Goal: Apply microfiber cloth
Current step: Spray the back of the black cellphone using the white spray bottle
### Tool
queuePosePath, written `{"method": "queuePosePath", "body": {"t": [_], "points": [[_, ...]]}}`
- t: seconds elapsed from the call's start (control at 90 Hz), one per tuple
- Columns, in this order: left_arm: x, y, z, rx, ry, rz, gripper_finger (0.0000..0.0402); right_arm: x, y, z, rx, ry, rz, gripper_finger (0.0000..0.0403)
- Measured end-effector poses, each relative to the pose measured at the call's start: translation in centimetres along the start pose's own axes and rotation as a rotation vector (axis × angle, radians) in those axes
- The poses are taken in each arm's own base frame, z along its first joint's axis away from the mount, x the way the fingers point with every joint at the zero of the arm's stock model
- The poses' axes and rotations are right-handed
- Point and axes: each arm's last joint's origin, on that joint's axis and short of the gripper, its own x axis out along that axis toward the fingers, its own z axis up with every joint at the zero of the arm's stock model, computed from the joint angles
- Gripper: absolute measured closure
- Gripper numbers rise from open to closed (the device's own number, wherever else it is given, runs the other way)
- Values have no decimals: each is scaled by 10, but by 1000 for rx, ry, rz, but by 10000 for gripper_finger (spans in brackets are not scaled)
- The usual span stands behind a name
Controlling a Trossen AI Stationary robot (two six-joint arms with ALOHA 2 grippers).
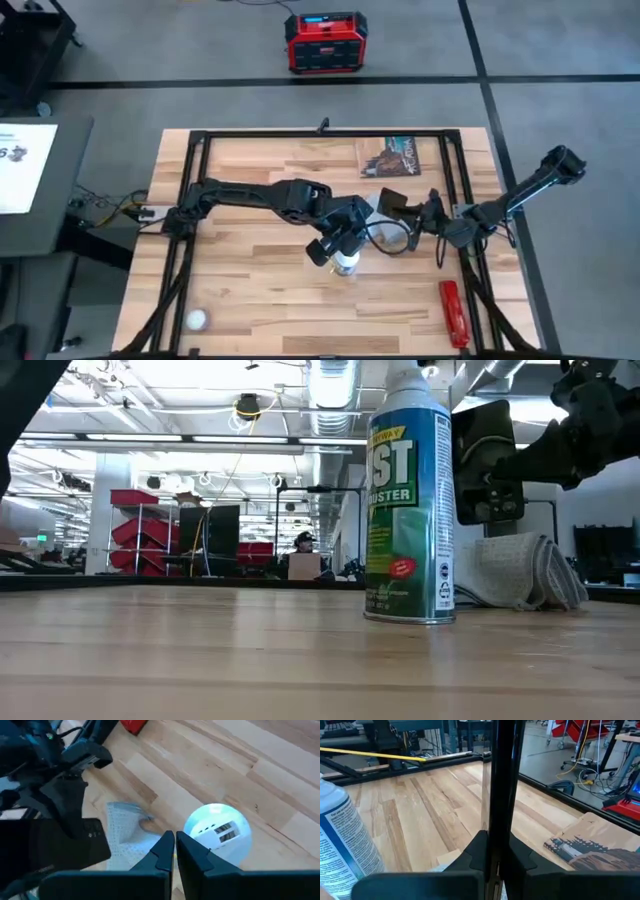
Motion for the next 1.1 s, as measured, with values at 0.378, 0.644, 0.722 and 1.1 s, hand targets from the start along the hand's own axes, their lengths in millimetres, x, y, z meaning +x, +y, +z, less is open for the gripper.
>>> {"method": "queuePosePath", "body": {"t": [0.378, 0.644, 0.722, 1.1], "points": [[0, -5, 0, -34, 37, -5, 402, 10, -9, 1, -38, 15, -61, 391], [0, -5, 1, -32, 34, -3, 402, 27, -21, 15, -52, -19, -28, 391], [0, -5, 1, -32, 34, -3, 402, 31, -24, 21, -47, -52, 3, 391], [0, -5, 1, -39, 39, -7, 402, 45, -23, 20, -41, -59, 61, 391]]}}
